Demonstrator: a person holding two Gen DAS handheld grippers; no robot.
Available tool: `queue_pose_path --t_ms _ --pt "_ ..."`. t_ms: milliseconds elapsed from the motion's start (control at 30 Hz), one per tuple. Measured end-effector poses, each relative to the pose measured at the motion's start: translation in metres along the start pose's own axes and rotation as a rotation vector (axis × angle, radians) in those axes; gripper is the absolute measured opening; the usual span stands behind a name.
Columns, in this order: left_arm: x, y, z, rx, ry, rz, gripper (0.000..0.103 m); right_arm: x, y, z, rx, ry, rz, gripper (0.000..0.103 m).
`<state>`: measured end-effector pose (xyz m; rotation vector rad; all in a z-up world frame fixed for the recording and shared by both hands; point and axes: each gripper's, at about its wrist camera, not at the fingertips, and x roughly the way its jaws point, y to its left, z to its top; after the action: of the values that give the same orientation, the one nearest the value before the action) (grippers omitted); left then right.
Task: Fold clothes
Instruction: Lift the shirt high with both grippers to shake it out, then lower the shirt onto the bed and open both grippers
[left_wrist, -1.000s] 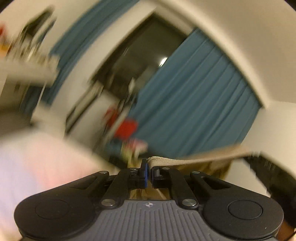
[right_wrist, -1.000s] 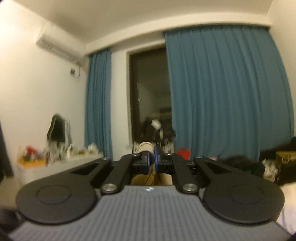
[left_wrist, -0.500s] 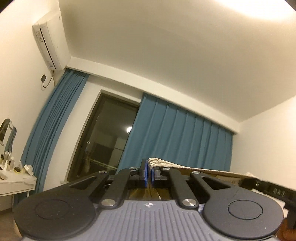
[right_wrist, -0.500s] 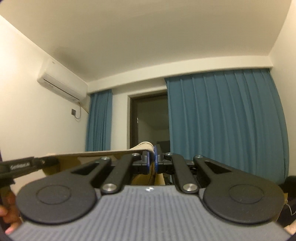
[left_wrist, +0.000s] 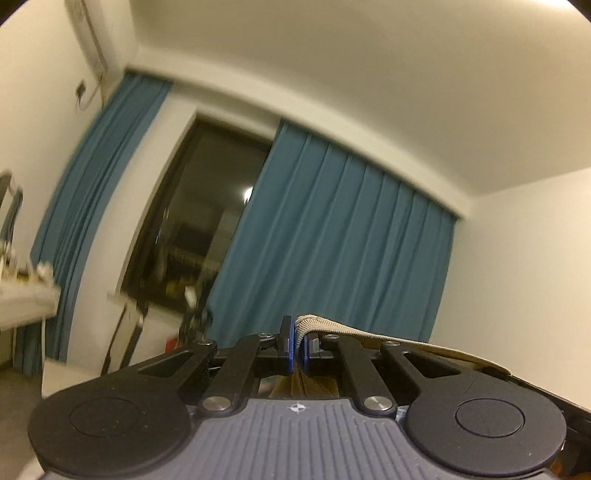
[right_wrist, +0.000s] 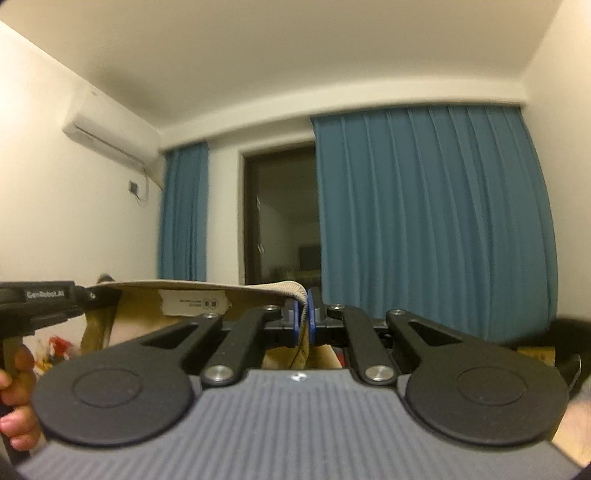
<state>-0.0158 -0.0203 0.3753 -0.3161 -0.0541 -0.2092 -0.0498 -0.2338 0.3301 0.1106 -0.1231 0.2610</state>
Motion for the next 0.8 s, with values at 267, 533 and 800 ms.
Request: queue_pose_path --t_ms 267,533,800 --pt "0.165 0.072 -0.066 -0.042 0.081 0.093 0.005 0.166 -0.033 -0.058 0.014 0.127 -0.12 0.008" --pt "0.399 0.158 -0.184 0.055 0.179 0.201 0.006 0.35 -0.086 -0.19 0.001 0.194 -0.219 0.008" --pt "0.553 0.284 -0.39 -0.016 0.493 0.246 0.011 0.481 -0.151 -0.404 0.068 0.507 -0.25 0.008"
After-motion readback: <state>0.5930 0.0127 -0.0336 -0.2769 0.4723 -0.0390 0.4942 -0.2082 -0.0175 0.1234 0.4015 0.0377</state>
